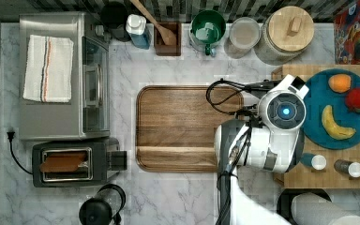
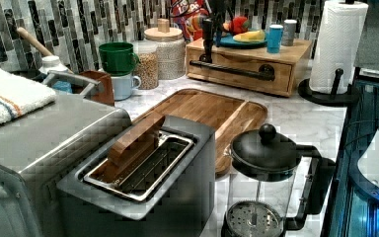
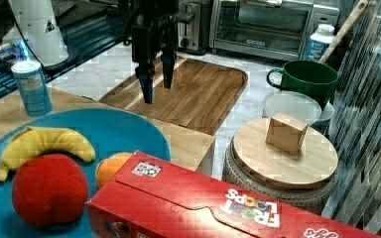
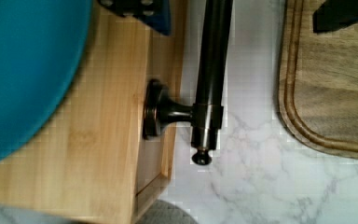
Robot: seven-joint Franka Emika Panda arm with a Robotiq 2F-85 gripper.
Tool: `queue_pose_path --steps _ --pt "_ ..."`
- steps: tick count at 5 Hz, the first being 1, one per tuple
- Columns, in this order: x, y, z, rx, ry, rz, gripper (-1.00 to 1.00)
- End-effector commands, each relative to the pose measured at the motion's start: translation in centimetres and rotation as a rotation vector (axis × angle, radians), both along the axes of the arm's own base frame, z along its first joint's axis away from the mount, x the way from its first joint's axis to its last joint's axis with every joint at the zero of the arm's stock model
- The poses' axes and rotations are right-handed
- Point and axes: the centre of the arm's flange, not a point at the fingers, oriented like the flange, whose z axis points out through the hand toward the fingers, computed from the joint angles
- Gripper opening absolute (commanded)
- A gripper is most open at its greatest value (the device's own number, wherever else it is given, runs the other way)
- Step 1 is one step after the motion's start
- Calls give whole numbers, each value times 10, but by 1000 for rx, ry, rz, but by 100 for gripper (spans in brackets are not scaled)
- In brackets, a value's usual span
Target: Open the drawer.
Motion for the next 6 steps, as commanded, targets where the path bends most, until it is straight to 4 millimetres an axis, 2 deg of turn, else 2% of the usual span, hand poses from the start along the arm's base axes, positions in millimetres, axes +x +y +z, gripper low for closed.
queue_pose_path --steps 1,4,6 --pt "1 24 -46 -8 52 -121 100" --pt "15 41 -41 15 116 -24 100" --pt "35 65 -53 24 104 72 100"
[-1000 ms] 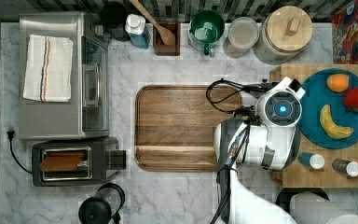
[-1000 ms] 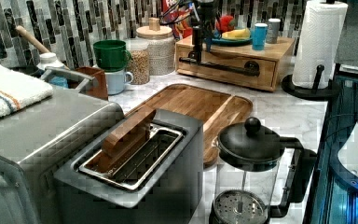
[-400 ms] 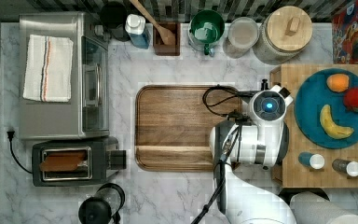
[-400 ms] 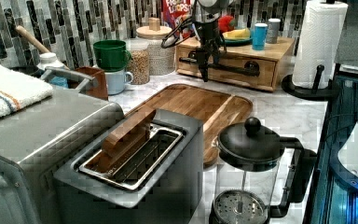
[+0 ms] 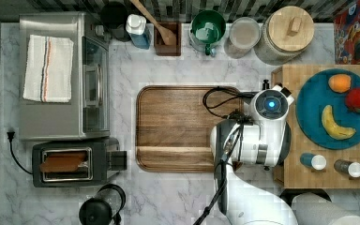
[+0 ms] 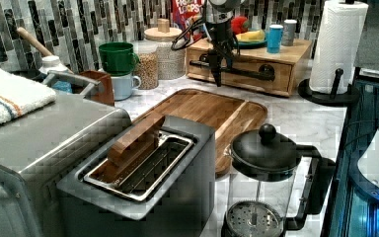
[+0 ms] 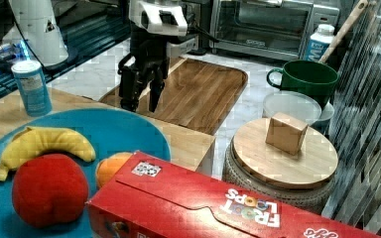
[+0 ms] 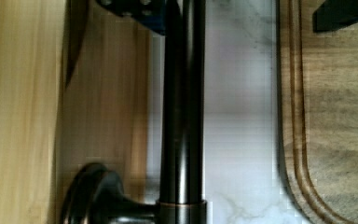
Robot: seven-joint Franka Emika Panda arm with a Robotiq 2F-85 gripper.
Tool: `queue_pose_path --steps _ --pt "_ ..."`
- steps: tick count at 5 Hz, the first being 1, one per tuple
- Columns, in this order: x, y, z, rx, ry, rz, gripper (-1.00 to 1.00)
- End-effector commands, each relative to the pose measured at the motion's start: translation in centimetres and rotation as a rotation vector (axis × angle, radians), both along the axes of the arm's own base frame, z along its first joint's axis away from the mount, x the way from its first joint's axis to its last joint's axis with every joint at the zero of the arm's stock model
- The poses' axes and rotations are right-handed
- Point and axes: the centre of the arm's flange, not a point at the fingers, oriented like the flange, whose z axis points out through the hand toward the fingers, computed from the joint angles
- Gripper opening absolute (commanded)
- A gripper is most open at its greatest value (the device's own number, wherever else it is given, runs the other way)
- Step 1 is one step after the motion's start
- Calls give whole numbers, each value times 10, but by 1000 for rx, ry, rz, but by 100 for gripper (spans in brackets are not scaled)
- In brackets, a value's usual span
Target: Open the drawer.
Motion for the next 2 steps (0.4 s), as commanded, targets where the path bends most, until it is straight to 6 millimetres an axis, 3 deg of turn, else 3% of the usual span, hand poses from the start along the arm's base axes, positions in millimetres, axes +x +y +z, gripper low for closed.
queue_pose_path --steps 1,2 --pt "58 63 11 36 -49 198 100" --pt "53 84 11 51 -30 167 100"
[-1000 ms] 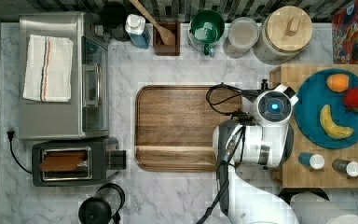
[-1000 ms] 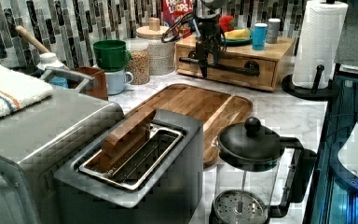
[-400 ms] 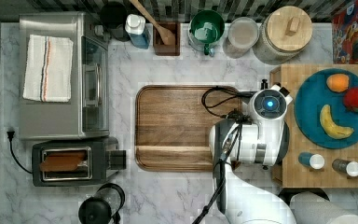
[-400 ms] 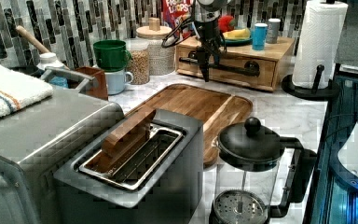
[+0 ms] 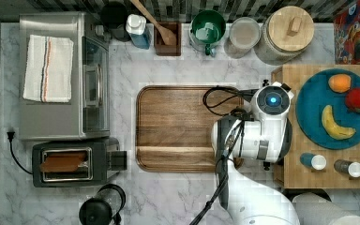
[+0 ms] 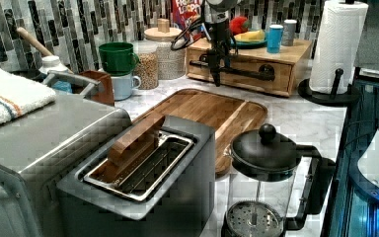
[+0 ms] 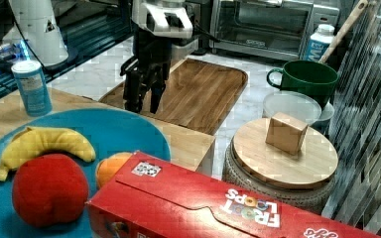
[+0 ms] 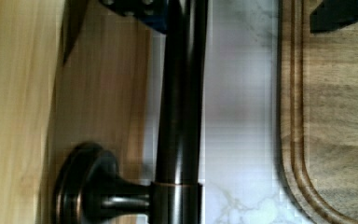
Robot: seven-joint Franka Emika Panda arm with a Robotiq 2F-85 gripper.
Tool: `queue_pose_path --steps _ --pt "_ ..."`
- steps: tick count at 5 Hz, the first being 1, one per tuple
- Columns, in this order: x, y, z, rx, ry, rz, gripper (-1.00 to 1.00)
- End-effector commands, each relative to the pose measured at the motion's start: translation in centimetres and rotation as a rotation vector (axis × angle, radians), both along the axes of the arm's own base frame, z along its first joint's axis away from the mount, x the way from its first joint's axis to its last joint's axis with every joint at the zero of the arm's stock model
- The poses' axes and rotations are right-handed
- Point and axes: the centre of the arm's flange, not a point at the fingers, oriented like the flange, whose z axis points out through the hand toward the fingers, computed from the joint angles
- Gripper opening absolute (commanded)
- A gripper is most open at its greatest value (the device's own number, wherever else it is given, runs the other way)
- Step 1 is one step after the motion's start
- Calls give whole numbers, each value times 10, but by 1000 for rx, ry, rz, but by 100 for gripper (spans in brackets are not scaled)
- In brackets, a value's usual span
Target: Open the drawer.
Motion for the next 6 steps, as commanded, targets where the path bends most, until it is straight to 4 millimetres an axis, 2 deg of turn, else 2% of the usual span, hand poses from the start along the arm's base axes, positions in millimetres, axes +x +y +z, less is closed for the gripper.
queue_pose_path --steps 1,2,4,6 --pt "41 117 20 82 -13 114 100" --pt "41 155 22 94 -6 73 100" --pt "40 210 15 98 -35 65 100" --pt "29 237 29 103 -8 55 100"
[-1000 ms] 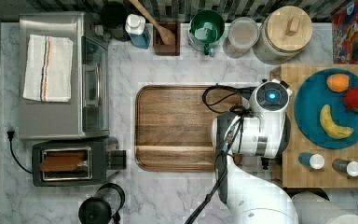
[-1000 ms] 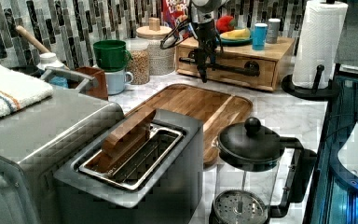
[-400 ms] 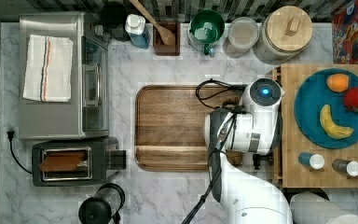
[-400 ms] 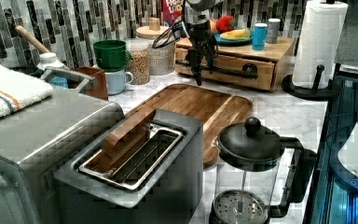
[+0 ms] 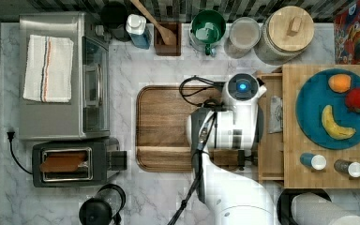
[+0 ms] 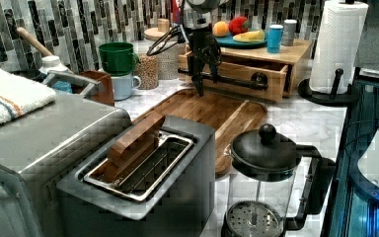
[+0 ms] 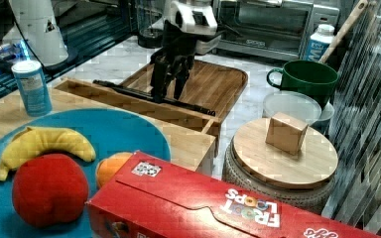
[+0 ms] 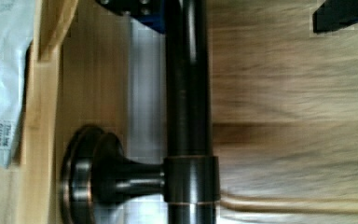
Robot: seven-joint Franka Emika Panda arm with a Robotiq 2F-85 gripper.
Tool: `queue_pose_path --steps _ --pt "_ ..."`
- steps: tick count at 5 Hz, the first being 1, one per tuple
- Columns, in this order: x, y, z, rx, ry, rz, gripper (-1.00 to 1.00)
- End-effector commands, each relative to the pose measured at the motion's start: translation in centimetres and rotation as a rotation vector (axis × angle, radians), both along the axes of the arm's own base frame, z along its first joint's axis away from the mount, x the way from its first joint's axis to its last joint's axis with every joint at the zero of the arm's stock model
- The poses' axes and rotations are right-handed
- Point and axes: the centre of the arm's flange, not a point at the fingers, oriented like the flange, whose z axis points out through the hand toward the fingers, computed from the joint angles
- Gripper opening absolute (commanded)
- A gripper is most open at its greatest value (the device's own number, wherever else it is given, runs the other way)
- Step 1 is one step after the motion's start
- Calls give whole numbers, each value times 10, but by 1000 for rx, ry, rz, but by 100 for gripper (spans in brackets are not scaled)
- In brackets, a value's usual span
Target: Open the drawer.
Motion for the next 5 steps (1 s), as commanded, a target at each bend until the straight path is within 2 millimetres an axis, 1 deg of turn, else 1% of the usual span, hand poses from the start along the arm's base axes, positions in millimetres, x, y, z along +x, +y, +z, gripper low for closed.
queue_pose_path --steps 1,3,5 --pt "5 159 34 47 -60 115 100" --pt "7 177 35 76 -55 76 100" --pt "16 188 39 95 -52 21 100"
